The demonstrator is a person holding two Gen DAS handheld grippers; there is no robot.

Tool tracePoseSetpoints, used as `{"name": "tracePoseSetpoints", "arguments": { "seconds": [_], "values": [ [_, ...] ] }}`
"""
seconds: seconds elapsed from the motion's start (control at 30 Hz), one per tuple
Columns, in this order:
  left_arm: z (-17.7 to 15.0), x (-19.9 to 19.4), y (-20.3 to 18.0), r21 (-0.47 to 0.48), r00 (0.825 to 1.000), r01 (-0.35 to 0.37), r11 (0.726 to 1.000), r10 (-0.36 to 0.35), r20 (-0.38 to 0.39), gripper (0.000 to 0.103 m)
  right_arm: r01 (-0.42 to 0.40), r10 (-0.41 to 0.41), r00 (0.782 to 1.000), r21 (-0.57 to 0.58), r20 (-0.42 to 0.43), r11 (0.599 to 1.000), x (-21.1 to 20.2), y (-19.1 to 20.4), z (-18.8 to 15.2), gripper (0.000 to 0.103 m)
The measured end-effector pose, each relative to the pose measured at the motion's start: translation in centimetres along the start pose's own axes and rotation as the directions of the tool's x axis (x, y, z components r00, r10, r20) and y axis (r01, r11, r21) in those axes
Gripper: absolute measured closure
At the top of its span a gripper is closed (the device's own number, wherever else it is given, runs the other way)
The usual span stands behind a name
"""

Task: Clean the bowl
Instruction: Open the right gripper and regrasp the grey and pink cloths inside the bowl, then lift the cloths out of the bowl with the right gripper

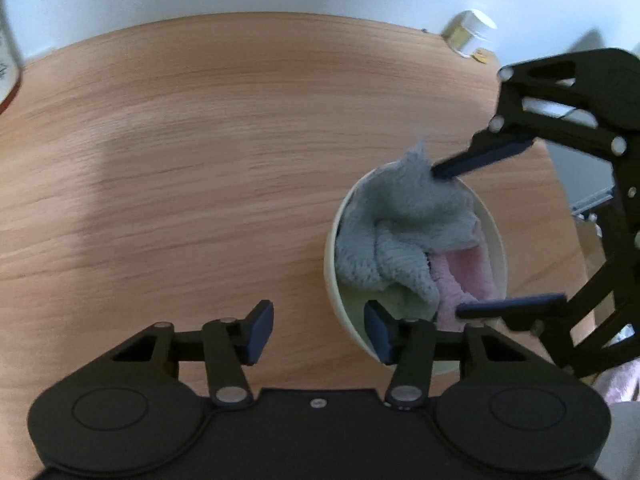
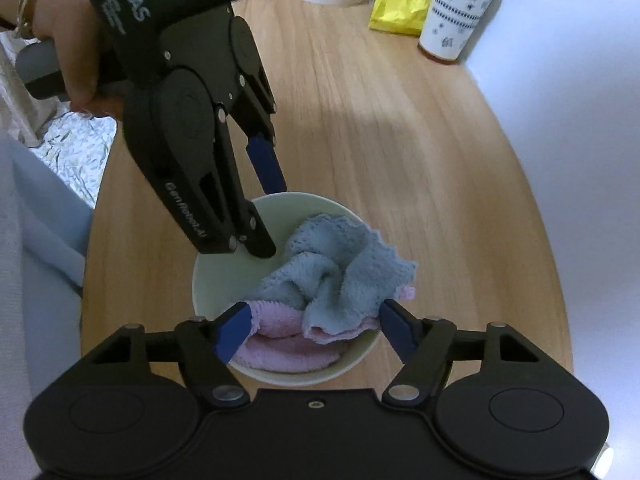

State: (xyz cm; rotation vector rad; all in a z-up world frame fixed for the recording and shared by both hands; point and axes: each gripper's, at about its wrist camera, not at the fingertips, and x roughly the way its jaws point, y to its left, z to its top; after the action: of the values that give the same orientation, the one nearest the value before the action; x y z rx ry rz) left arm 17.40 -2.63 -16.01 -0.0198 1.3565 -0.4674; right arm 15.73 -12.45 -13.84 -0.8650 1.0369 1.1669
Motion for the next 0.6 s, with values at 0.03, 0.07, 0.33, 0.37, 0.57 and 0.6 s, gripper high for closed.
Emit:
{"name": "tracePoseSetpoints", "arguments": {
  "seconds": [0.03, 0.07, 0.33, 0.37, 0.57, 0.6],
  "values": [
    [0.1, 0.1, 0.2, 0.011, 1.0, 0.022, 1.0, -0.022, -0.008, 0.053, -0.006, 0.006, 1.0, -0.003, -0.015, 1.0, 0.2, 0.1, 0.4, 0.028],
    [0.2, 0.2, 0.4, 0.022, 0.999, 0.042, 0.999, -0.041, -0.016, 0.053, -0.011, 0.011, 1.0, -0.008, -0.027, 1.0, 0.3, 0.3, 0.6, 0.028],
    [1.0, 0.8, -0.2, 0.163, 0.995, 0.097, 0.982, -0.09, -0.047, 0.069, 0.0, -0.005, 0.985, -0.033, -0.174, 0.999, 3.1, 1.3, 2.7, 0.027],
    [1.1, 0.9, -0.3, 0.177, 0.994, 0.103, 0.979, -0.096, -0.051, 0.07, 0.004, -0.009, 0.984, -0.029, -0.179, 1.0, 3.3, 1.2, 2.8, 0.027],
    [1.4, 1.3, -1.0, 0.236, 0.992, 0.113, 0.965, -0.097, -0.077, 0.077, 0.076, -0.079, 0.982, -0.022, -0.171, 0.997, 4.5, 1.9, 3.0, 0.032],
    [1.4, 1.3, -1.0, 0.243, 0.992, 0.115, 0.963, -0.098, -0.08, 0.076, 0.077, -0.077, 0.982, -0.008, -0.169, 0.997, 4.6, 1.7, 3.1, 0.032]
  ]
}}
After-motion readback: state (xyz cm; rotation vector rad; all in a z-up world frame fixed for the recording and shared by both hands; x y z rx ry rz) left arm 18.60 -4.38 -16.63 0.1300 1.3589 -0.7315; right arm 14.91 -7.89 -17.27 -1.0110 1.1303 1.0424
